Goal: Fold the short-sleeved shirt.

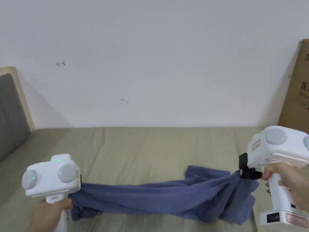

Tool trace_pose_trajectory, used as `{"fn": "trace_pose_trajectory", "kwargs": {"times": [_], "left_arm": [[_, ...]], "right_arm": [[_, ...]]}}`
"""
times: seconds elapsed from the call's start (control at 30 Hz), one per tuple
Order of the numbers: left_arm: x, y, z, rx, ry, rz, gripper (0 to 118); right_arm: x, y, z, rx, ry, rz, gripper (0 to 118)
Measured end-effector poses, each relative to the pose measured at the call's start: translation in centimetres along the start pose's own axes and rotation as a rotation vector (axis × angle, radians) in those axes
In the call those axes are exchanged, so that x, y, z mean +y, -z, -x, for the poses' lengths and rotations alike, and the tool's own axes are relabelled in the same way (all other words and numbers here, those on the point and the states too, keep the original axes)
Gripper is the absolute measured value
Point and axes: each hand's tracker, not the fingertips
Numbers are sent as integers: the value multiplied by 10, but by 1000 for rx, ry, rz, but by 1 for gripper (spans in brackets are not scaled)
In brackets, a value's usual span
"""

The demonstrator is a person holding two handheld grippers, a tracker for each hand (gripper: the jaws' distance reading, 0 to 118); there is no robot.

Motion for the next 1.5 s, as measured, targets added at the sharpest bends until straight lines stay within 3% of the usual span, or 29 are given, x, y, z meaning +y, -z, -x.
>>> {"fn": "trace_pose_trajectory", "kwargs": {"times": [0.07, 0.17, 0.27, 0.33, 0.4, 0.47, 0.57, 0.67, 0.9, 0.93, 0.97, 1.0, 1.03, 1.07, 1.1, 1.17, 1.2, 1.33, 1.37, 1.43, 1.47, 1.5], "left_arm": [[-31, 7, 6, 28, 26, 50, 3], [-67, -11, 27, 30, 78, 61, 3], [-97, -54, 62, -25, 58, 61, 3], [-121, -87, 80, -21, 50, 42, 3], [-143, -118, 92, -24, 106, 46, 3], [-167, -149, 104, -39, 170, 59, 3], [-211, -190, 125, -37, 220, 39, 3], [-250, -220, 144, 1, 257, 38, 3], [-325, -257, 183, 0, 284, 109, 6], [-330, -256, 185, -17, 277, 121, 11], [-335, -256, 185, -30, 271, 146, 27], [-337, -256, 186, -30, 234, 155, 50], [-338, -256, 187, -34, 200, 164, 76], [-337, -256, 188, -31, 191, 169, 76], [-334, -257, 189, -43, 162, 178, 83], [-324, -264, 189, -76, 121, 129, 107], [-317, -271, 185, -92, 113, 99, 107], [-296, -276, 168, -93, 103, 63, 104], [-295, -277, 163, -118, 89, 39, 84], [-294, -272, 154, -128, 87, 25, 19], [-296, -265, 146, -113, 85, 31, 2], [-297, -261, 142, -77, 79, 46, 1]], "right_arm": [[-34, 15, -14, -5, 20, 56, 7], [-77, 7, -35, 88, 24, 67, 7], [-134, -27, -49, 101, -49, 58, 7], [-178, -57, -61, 132, -16, 40, 7], [-219, -81, -70, 178, -6, 50, 7], [-262, -111, -74, 237, -58, 29, 7], [-321, -151, -78, 227, -74, 25, 7], [-375, -182, -80, 222, -26, 42, 7], [-459, -203, -92, 203, -32, 77, 7], [-463, -204, -91, 192, -34, 74, 7], [-466, -204, -90, 162, -43, 42, 10], [-465, -202, -90, 130, -41, 11, 25], [-461, -203, -87, 90, -45, -7, 50], [-456, -204, -85, 60, -64, -21, 50], [-449, -205, -81, 39, -81, -39, 58], [-434, -209, -71, 11, -146, -91, 87], [-426, -211, -64, 22, -181, -124, 87], [-400, -207, -34, 111, -216, -151, 82], [-396, -203, -26, 141, -221, -155, 66], [-391, -189, -17, 141, -231, -150, 10], [-392, -180, -12, 139, -225, -152, 7], [-391, -172, -10, 158, -203, -153, 6]]}}
